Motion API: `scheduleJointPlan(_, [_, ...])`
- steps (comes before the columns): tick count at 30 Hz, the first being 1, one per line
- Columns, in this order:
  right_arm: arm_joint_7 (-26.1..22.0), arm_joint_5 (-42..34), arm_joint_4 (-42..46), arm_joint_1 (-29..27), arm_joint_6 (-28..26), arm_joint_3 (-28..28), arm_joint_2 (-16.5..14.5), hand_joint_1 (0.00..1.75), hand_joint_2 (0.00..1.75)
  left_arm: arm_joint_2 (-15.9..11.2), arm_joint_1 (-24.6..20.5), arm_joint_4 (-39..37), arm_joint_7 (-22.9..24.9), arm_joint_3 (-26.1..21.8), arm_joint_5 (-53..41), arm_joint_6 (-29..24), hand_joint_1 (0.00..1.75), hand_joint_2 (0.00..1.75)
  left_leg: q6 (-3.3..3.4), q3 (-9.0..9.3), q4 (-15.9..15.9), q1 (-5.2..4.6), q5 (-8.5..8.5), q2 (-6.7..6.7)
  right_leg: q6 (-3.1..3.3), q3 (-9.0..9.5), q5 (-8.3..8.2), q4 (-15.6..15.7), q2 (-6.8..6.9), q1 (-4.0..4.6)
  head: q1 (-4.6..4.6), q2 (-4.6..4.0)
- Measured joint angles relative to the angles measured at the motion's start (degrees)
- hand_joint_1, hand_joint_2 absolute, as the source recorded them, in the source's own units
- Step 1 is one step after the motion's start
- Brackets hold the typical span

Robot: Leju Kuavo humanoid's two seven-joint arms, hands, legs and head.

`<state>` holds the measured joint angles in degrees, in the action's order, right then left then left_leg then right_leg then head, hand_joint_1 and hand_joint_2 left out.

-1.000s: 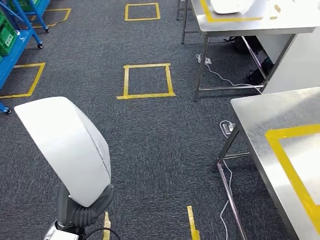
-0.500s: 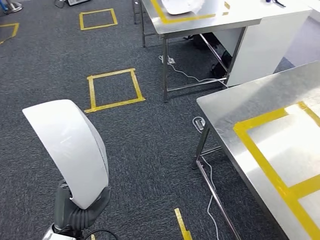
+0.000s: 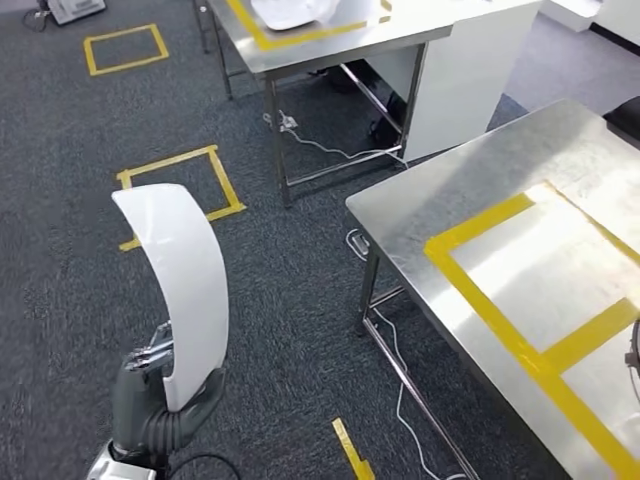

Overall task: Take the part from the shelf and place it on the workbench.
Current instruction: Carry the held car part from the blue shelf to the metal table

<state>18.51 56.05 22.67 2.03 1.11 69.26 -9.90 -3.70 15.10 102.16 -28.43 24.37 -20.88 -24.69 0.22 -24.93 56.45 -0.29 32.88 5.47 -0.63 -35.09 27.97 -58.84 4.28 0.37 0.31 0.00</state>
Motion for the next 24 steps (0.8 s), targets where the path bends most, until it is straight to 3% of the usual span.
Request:
scheduleJointPlan(1, [-0.05,0.03,0.0,-0.06,0.01,0.02,0.0,0.0,1.75,0.0,-0.05,0.0,-0.04,0.0,-0.07,-0.01,1.75,1.75,-0.32,0.31,0.24,0.03,0.35,0.08,0.49,0.45,-0.43,-0.01,-0.63,-0.13,-0.09,0.0])
scheduleJointPlan(3, [0.0,0.12,0.0,-0.07,-0.01,0.05,0.01,0.0,1.75,-0.03,-0.16,0.0,-0.11,0.0,-0.25,-0.07,1.75,1.75,-0.83,-0.04,2.33,0.28,1.65,-1.76,1.02,1.15,-0.41,0.23,-2.05,-0.38,-0.31,0.0])
scheduleJointPlan(5, [-0.03,0.26,0.0,0.14,-0.02,0.06,0.03,0.0,1.75,-0.05,-0.13,0.0,-0.18,0.0,-0.42,-0.11,1.75,1.75,-1.18,-3.11,8.4,0.54,4.81,-4.15,1.46,1.47,-0.25,0.34,-3.45,-0.46,-0.51,0.0])
scheduleJointPlan(7, [-0.16,0.46,0.0,0.25,-0.02,0.07,0.04,0.0,1.75,-0.06,-0.03,0.0,-0.2,0.01,-0.53,-0.11,1.75,1.75,-1.33,-7.4,15.22,0.66,7.37,-4.84,1.76,1.64,-0.05,0.33,-4.98,-0.35,-0.57,0.0])
scheduleJointPlan(8, [-0.22,0.55,0.0,0.22,-0.02,0.09,0.04,0.0,1.75,-0.07,-0.02,0.0,-0.2,0.01,-0.56,-0.11,1.75,1.75,-1.32,-8.74,16.6,0.66,7.17,-4.91,1.82,1.81,0.05,0.32,-5.73,-0.29,-0.56,0.0])
scheduleJointPlan(9, [-0.22,0.64,0.0,0.17,-0.01,0.11,0.04,0.0,1.75,-0.07,-0.03,0.0,-0.2,0.01,-0.57,-0.11,1.75,1.75,-1.22,-9.12,15.86,0.66,5.64,-5.0,1.84,2.06,0.15,0.31,-6.5,-0.26,-0.57,0.0])
scheduleJointPlan(11, [-0.13,0.83,-0.01,0.1,0.01,0.23,0.02,0.0,1.75,-0.1,-0.05,0.0,-0.2,0.01,-0.58,-0.11,1.75,1.75,-0.79,-7.69,9.65,0.65,0.22,-6.19,1.72,2.55,0.37,0.31,-8.0,-0.3,-0.57,0.0])
scheduleJointPlan(12, [-0.08,0.93,-0.02,0.12,0.02,0.32,0.01,0.0,1.75,-0.14,-0.04,0.0,-0.2,0.0,-0.57,-0.11,1.75,1.75,-0.5,-6.95,6.56,0.64,-1.41,-7.3,1.58,2.69,0.4,0.27,-8.72,-0.36,-0.55,0.0])
scheduleJointPlan(14, [-0.05,1.09,-0.04,0.18,0.01,0.45,-0.02,0.0,1.75,-0.25,0.06,0.0,-0.21,0.01,-0.57,-0.13,1.75,1.75,0.02,-6.34,3.13,0.49,-2.53,-9.15,1.02,2.41,0.46,0.15,-9.97,-0.5,-0.63,0.0])
scheduleJointPlan(16, [-0.07,1.26,-0.06,0.04,0.02,0.62,-0.01,0.0,1.75,-0.35,0.02,0.01,-0.24,0.02,-0.57,-0.16,1.75,1.75,0.58,-6.13,2.26,0.51,-2.93,-8.81,0.15,2.03,0.5,0.25,-11.14,-0.55,-0.75,0.0])
scheduleJointPlan(17, [-0.07,1.37,-0.07,-0.08,0.02,0.75,0.02,0.0,1.75,-0.38,-0.09,0.01,-0.26,0.04,-0.56,-0.16,1.75,1.75,0.91,-5.84,1.84,0.64,-3.51,-8.21,-0.19,1.89,0.74,0.14,-10.92,-0.48,-0.73,0.0])
scheduleJointPlan(19, [-0.02,1.62,-0.08,-0.13,0.01,0.98,0.09,0.0,1.75,-0.36,-0.3,0.02,-0.34,0.1,-0.56,-0.19,1.75,1.75,1.48,-5.44,0.96,0.94,-4.03,-6.86,-0.7,0.51,2.81,-2.57,-8.58,-0.32,-0.35,0.0])
scheduleJointPlan(20, [0.01,1.74,-0.09,-0.05,0.03,1.02,0.11,0.0,1.75,-0.36,-0.27,0.02,-0.36,0.13,-0.54,-0.2,1.75,1.75,1.62,-5.39,0.83,0.88,-4.1,-6.17,-0.89,-0.97,4.67,-5.65,-6.84,-0.34,-0.17,0.0])
scheduleJointPlan(22, [0.02,1.9,-0.13,0.1,0.07,1.04,0.09,0.0,1.75,-0.4,-0.15,0.02,-0.38,0.17,-0.49,-0.21,1.75,1.75,1.72,-5.47,0.81,0.82,-4.03,-4.72,-1.37,-4.4,7.9,-12.7,-5.07,-0.59,0.0,0.0])
scheduleJointPlan(23, [0.02,1.97,-0.14,0.09,0.09,1.08,0.08,0.0,1.75,-0.43,-0.12,0.02,-0.38,0.19,-0.43,-0.21,1.75,1.75,1.7,-5.44,0.82,0.8,-3.95,-4.02,-1.58,-5.24,8.22,-14.52,-4.77,-0.75,0.02,0.0])
scheduleJointPlan(24, [0.02,2.02,-0.15,0.03,0.08,1.14,0.07,0.0,1.75,-0.44,-0.12,0.02,-0.38,0.2,-0.38,-0.2,1.75,1.75,1.63,-5.37,0.83,0.81,-3.85,-3.37,-1.75,-5.03,7.44,-14.22,-4.55,-0.89,0.04,0.0])
